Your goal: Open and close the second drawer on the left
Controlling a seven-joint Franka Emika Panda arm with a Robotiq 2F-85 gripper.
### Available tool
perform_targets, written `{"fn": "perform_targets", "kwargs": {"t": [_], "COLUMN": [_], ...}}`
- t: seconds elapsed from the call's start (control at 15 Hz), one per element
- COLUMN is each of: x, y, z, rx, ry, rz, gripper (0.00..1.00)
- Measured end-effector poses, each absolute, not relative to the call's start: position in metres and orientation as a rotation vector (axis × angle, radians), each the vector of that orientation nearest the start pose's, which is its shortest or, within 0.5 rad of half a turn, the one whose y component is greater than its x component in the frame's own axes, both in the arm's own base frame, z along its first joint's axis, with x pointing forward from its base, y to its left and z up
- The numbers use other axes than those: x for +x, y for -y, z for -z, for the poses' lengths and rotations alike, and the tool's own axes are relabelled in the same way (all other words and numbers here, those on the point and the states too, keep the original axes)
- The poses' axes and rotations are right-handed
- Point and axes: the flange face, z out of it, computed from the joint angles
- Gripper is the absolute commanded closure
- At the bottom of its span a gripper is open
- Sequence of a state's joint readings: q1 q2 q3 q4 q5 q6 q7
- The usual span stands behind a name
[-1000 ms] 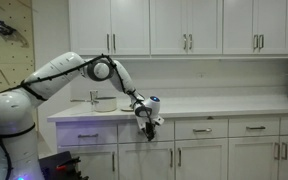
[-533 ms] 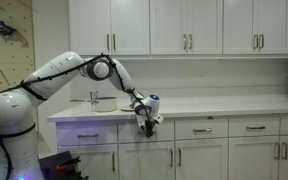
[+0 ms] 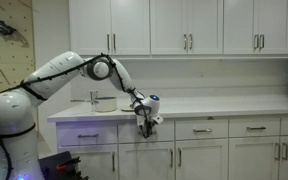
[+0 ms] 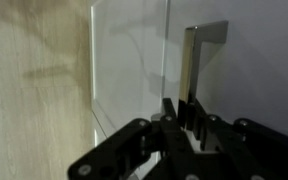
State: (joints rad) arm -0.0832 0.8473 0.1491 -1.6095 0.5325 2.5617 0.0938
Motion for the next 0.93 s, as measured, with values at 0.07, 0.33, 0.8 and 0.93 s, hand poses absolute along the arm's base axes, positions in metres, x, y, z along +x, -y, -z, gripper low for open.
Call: {"fn": "perform_targets", "kwargs": {"t": [0.07, 0.33, 0.8, 0.93], "x": [0.696, 0.692, 0.667, 0.651], "y": [-0.025, -0.022, 0.008, 0.031], "z": [-0.141, -0.141, -0.142, -0.142], "rx": [-2.614, -2.592, -2.585, -2.588], "ry": [-0.709, -0.748, -0.822, -0.823], "rz": [0.083, 0.087, 0.102, 0.099], "gripper": [0.97, 0.96, 0.96, 0.96]}}
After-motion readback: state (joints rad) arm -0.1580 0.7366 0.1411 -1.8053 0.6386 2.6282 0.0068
